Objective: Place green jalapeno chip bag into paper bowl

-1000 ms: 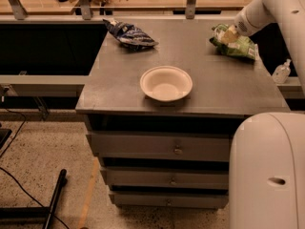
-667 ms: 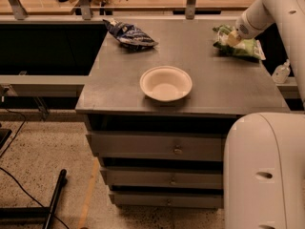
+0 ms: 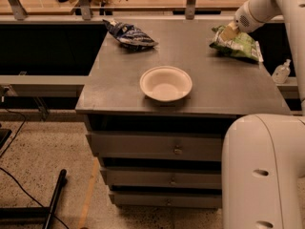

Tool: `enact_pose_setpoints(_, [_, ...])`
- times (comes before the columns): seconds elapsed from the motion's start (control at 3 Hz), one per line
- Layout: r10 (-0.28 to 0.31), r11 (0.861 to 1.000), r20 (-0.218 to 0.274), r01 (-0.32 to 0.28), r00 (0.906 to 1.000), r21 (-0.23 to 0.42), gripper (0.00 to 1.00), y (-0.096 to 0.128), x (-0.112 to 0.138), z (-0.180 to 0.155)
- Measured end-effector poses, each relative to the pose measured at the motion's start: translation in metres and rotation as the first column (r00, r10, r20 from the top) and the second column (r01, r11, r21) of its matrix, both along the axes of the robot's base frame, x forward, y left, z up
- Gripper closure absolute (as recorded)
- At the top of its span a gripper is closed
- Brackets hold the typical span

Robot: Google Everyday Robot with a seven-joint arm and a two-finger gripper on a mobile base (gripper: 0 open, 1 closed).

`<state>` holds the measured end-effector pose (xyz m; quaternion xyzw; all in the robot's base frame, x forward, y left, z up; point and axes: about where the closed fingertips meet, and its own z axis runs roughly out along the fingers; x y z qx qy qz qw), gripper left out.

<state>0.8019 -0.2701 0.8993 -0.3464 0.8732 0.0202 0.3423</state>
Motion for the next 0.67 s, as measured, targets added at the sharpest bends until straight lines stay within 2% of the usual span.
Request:
enact_pose_setpoints(0.33, [0.064,0.996,0.046,-0.067,0.9969,0.058,1.00,0.022,-0.001,0.020])
enact_pose_setpoints(0.67, [0.098,0.995,0.100,-0.099,0.9902,0.009,0.83,0.023,0.009,0.027])
